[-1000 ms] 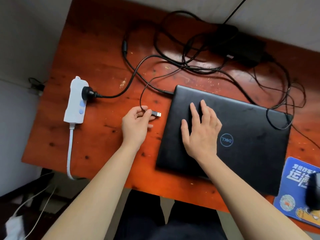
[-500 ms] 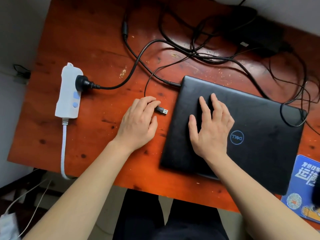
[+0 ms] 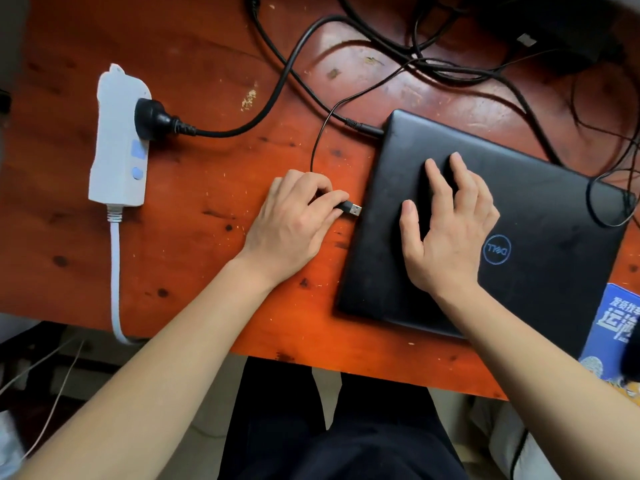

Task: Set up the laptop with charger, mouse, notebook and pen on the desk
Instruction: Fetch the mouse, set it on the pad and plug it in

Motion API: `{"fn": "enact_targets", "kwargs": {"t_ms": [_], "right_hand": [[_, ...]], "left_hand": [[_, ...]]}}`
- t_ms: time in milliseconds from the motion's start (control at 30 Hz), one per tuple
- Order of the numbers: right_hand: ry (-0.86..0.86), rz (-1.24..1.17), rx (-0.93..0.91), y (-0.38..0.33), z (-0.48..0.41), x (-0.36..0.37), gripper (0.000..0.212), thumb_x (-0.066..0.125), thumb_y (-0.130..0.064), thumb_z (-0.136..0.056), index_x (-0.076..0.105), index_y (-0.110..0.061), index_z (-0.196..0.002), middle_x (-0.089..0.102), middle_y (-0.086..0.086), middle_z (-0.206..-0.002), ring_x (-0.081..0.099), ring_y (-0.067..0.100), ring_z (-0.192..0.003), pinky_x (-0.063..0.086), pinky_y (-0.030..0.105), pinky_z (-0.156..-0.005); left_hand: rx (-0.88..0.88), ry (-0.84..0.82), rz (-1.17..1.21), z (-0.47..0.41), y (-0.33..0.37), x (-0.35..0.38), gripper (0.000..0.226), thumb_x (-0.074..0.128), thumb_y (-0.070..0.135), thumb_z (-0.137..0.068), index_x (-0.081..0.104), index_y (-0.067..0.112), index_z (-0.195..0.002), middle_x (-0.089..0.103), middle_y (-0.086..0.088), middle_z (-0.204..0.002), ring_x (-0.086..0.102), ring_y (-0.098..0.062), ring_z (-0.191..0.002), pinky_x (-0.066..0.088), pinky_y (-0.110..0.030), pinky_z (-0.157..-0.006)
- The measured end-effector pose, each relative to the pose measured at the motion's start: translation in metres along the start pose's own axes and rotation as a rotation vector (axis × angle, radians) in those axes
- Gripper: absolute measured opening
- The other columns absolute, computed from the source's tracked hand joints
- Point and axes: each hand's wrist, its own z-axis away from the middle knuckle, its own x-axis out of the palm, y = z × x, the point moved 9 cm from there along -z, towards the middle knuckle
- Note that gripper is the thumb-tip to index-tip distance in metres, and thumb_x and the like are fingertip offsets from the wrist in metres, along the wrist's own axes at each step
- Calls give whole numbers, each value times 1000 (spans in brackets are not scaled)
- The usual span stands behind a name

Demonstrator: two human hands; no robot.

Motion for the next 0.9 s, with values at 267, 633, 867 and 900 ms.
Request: {"fn": "enact_targets", "kwargs": {"t_ms": [267,633,867,900], "right_hand": [[16,18,-5,-1,-1,-3,55,48,-43,-97,47,-18,-146,37,10,-156,33,29,-138,23,42,-110],[29,23,-14,-2,0,-4,55,49,-41,-97,46,-18,-147,37,11,-156,33,28,-138,22,37,-109],[25,21,-10,-3,0,-3,55,49,-40,-97,47,-17,-146,38,11,-156,34,30,-138,21,35,-108],[26,18,-6,-1,0,-5,55,49,-40,-97,48,-17,-146,38,11,-156,34,30,-138,22,36,-108]], "left_hand": [[-11,8,-16,-1,3,-1,21,62,20,-95,72,7,-108,65,-11,-100,57,-33,-87,42,-44,-71],[-46,-2,33,-3,-1,-1,20,62,18,-96,71,7,-108,65,-11,-99,56,-31,-88,42,-42,-73],[-56,41,26,-3,3,1,17,63,14,-95,72,4,-105,65,-13,-97,57,-33,-87,47,-44,-74],[-53,43,36,-4,4,1,17,63,13,-95,72,3,-105,65,-13,-97,56,-33,-87,48,-44,-75]]}}
